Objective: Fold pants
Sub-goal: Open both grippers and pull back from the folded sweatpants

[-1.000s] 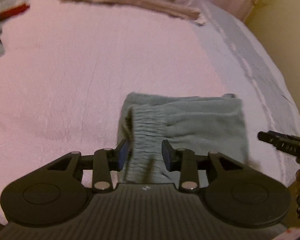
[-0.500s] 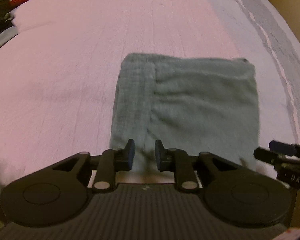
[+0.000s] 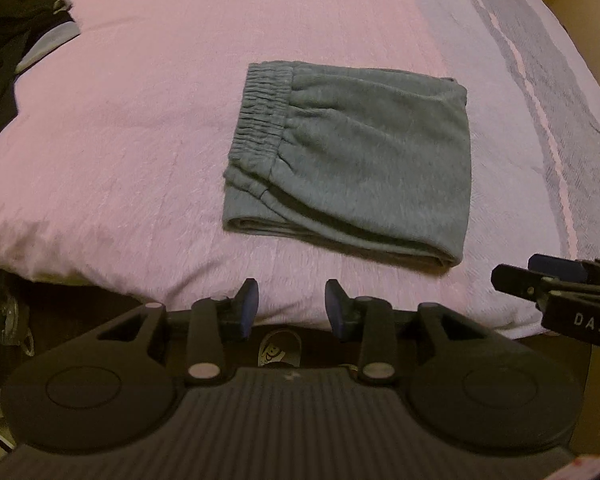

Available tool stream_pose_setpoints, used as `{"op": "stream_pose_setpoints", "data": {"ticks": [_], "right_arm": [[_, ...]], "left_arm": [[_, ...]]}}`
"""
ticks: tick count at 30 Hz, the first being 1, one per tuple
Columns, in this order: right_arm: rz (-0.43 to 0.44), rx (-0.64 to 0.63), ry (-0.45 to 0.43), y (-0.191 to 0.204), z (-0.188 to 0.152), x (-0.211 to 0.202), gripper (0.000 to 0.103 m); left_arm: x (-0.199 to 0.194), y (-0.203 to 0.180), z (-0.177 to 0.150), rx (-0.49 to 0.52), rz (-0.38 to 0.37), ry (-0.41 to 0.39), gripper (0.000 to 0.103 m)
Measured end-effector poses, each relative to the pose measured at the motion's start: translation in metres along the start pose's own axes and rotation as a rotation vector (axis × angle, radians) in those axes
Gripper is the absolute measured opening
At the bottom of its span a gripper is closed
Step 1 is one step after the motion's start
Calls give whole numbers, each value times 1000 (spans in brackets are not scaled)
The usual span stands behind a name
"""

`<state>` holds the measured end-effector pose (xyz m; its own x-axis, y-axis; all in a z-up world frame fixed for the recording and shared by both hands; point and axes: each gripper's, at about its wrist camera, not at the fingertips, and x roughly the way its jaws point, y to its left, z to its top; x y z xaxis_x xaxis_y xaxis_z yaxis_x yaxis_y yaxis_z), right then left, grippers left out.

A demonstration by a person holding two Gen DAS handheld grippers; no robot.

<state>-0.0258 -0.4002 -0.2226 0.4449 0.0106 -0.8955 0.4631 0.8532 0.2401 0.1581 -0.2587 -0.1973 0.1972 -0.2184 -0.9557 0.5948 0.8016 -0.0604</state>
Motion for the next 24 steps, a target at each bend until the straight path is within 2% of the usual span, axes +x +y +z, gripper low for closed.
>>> {"op": "stream_pose_setpoints", "data": {"ticks": [12, 24], "right_arm": [[17, -61, -9, 18, -3, -17, 53], [36, -74, -18, 9, -2, -22, 54]], "left_arm": [[-26, 9, -16, -42, 13, -35, 35], [-30, -1, -15, -49, 9, -46, 40]]}}
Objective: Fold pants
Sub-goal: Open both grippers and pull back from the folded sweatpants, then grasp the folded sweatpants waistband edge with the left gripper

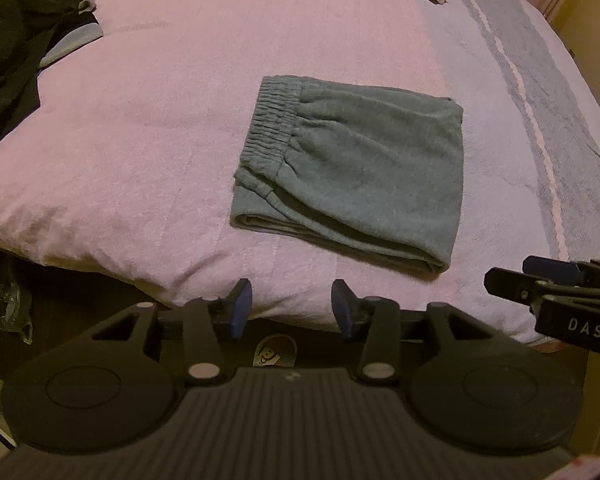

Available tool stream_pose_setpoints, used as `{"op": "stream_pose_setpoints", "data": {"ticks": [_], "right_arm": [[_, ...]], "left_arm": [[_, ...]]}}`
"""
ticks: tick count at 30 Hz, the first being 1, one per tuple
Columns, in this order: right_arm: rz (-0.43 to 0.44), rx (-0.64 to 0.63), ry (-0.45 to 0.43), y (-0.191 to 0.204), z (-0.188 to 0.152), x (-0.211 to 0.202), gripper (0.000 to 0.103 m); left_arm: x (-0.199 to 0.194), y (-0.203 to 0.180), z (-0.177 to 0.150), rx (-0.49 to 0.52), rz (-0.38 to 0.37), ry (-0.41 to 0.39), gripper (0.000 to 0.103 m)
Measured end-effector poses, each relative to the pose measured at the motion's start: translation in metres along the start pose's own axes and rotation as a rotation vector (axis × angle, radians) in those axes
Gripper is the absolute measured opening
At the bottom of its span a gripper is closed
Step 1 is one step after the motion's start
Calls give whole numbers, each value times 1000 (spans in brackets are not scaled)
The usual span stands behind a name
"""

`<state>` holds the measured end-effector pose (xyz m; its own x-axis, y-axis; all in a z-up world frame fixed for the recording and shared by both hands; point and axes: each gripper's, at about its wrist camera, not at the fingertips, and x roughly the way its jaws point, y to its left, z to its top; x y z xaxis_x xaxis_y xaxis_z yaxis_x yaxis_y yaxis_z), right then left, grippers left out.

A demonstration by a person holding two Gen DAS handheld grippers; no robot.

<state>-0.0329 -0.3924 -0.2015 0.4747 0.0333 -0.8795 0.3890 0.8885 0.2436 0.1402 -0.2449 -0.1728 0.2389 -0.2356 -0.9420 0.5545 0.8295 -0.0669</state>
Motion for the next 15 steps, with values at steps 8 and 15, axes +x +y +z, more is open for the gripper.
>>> {"op": "stream_pose_setpoints", "data": {"ticks": [8, 15], "right_arm": [[7, 75, -26, -38, 0, 34, 50], [-33, 110, -326, -51, 81, 66, 34]], "left_arm": [[33, 12, 25, 57, -88, -93, 27], [104, 4, 124, 155, -170, -231, 18]]}}
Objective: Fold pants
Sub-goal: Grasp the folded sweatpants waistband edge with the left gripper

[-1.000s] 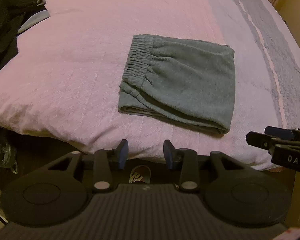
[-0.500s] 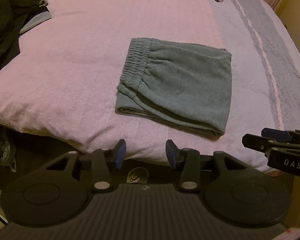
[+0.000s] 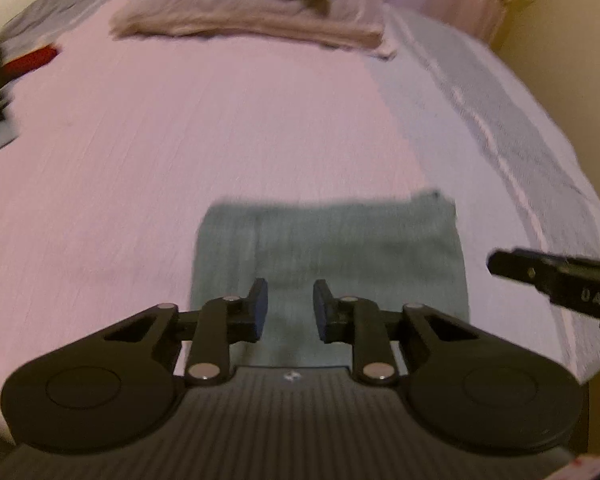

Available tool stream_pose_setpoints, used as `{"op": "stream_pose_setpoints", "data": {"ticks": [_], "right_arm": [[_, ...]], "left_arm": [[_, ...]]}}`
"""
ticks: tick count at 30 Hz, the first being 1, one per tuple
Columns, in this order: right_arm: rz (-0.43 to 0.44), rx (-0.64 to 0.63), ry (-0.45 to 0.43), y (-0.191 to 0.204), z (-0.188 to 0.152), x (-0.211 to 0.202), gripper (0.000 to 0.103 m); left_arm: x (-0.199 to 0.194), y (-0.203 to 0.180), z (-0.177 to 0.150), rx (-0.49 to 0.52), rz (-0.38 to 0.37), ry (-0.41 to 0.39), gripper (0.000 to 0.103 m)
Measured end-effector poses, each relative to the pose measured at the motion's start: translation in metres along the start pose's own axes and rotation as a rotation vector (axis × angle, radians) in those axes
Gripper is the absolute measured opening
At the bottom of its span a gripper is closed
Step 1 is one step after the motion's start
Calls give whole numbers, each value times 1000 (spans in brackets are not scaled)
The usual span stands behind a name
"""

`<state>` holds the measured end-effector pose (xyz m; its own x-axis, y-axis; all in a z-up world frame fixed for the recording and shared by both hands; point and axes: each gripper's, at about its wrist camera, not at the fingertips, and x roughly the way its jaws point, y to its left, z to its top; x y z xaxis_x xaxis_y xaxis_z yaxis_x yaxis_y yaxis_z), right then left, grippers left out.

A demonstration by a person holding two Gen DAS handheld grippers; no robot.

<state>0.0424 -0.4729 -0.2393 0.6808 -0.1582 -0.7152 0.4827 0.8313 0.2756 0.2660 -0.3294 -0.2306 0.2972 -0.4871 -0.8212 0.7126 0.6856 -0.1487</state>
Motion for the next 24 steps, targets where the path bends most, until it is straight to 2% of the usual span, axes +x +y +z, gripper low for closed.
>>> {"op": "stream_pose_setpoints", "data": {"ticks": [4, 5, 7, 8, 11, 13, 15, 18, 19, 21, 24], "right_arm": [[-82, -20, -46, -4, 11, 73, 31], [-118, -30, -27, -6, 8, 97, 31], [-166, -38, 58, -11, 0, 138, 30], [-181, -45, 60, -12, -4, 150, 30], [-190, -30, 76, -10, 7, 146, 30], [-195, -14, 69, -4, 9, 124, 31], [-177, -14, 35, 6, 0, 82, 31], [-147, 12, 62, 14, -27, 45, 31], [-139, 18, 94, 16, -40, 45, 31], [-156, 44, 210, 11, -65, 70, 31], [-146, 8, 202, 7, -70, 80, 31]], "left_arm": [[77, 22, 6, 57, -24, 18, 11], [93, 29, 4, 50, -24, 26, 6], [118, 46, 4, -1, -60, 36, 4], [125, 51, 9, -13, -74, 45, 3], [130, 50, 25, 55, -108, 92, 3], [112, 54, 31, 47, -159, 95, 3], [80, 59, 26, 50, -200, 76, 3], [59, 58, 0, 96, -179, 110, 6], [65, 57, -10, 104, -162, 135, 7], [86, 61, -21, 76, -147, 163, 9], [88, 69, -8, 19, -183, 176, 9]]}}
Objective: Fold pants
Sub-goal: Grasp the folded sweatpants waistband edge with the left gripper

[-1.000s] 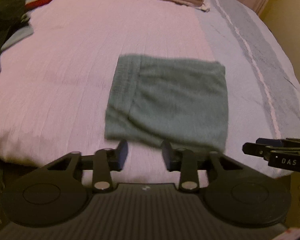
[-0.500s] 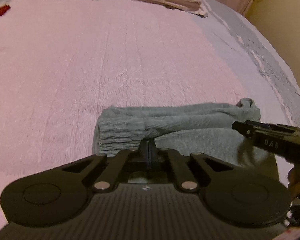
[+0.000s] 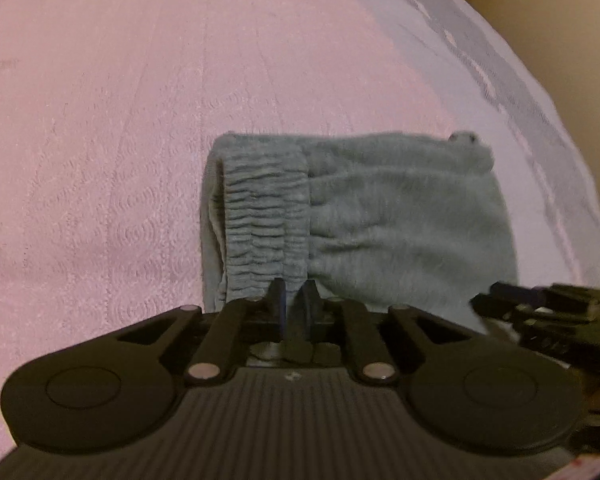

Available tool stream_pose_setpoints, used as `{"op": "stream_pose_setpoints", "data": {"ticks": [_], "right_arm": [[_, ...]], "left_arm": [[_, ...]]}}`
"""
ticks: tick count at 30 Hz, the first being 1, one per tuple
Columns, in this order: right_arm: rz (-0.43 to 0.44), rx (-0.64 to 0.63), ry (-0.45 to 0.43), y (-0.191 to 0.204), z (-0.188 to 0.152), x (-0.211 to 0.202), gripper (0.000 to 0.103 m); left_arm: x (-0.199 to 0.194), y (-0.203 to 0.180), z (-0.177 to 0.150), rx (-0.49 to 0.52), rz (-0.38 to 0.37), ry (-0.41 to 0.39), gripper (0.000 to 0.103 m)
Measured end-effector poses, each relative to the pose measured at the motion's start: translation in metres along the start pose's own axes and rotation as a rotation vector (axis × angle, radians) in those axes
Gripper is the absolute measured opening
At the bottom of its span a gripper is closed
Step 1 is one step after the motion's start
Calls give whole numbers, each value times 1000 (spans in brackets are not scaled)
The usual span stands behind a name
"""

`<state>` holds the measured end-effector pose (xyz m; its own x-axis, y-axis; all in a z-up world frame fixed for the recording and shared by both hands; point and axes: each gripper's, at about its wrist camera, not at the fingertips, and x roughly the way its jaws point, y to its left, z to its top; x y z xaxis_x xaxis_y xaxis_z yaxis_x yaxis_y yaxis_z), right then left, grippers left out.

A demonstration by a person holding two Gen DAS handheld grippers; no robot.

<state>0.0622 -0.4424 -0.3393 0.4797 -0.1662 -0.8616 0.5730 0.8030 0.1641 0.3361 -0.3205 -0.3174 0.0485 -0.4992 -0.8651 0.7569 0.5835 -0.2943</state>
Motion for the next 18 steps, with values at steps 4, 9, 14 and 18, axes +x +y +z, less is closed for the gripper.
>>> {"op": "stream_pose_setpoints", "data": {"ticks": [4, 9, 14, 18], "right_arm": [[65, 118, -27, -23, 4, -37, 52], [148, 312, -45, -75, 3, -38, 71], [320, 536, -77, -115, 1, -2, 71], [411, 656, -62, -129, -1, 32, 70]], "left_arm": [[-41, 16, -9, -17, 20, -39, 42], [-10, 60, -13, -257, -150, 48, 59], [37, 81, -11, -400, -276, 55, 71], [45, 87, -7, -404, -314, 74, 72]]}}
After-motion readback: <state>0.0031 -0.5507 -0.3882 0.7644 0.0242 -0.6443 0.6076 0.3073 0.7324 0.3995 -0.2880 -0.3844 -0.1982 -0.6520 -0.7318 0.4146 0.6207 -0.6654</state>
